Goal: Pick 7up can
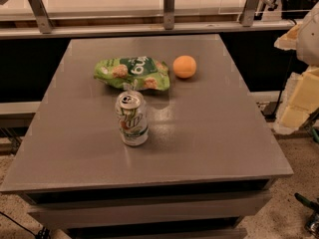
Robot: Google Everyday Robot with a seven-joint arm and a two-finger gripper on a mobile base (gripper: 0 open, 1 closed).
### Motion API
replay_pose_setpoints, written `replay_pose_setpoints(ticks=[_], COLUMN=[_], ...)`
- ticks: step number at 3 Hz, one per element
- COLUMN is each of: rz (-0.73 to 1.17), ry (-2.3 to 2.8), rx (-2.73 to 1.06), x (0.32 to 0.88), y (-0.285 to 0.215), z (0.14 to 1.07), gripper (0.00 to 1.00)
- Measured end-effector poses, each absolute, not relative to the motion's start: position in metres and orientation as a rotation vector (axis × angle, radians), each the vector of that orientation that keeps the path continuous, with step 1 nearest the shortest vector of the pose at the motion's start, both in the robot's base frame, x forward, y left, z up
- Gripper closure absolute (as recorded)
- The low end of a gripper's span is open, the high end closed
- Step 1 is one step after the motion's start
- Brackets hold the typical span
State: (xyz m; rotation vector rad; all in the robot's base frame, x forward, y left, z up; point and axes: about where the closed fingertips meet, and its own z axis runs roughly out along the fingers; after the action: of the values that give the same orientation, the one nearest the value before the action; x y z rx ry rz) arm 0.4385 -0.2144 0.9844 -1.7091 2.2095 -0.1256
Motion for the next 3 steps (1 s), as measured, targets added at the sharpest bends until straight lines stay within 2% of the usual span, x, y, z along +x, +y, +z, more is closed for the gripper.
replay_pose_setpoints(ticks=[2,3], rz=[-0.135,-0.160], ry=[2.199,2.152], rx=[-1.727,-1.831], x=[0.440,0.449], y=[-0.209,-0.174], z=[0.985,0.981], gripper=[0.00,0.00])
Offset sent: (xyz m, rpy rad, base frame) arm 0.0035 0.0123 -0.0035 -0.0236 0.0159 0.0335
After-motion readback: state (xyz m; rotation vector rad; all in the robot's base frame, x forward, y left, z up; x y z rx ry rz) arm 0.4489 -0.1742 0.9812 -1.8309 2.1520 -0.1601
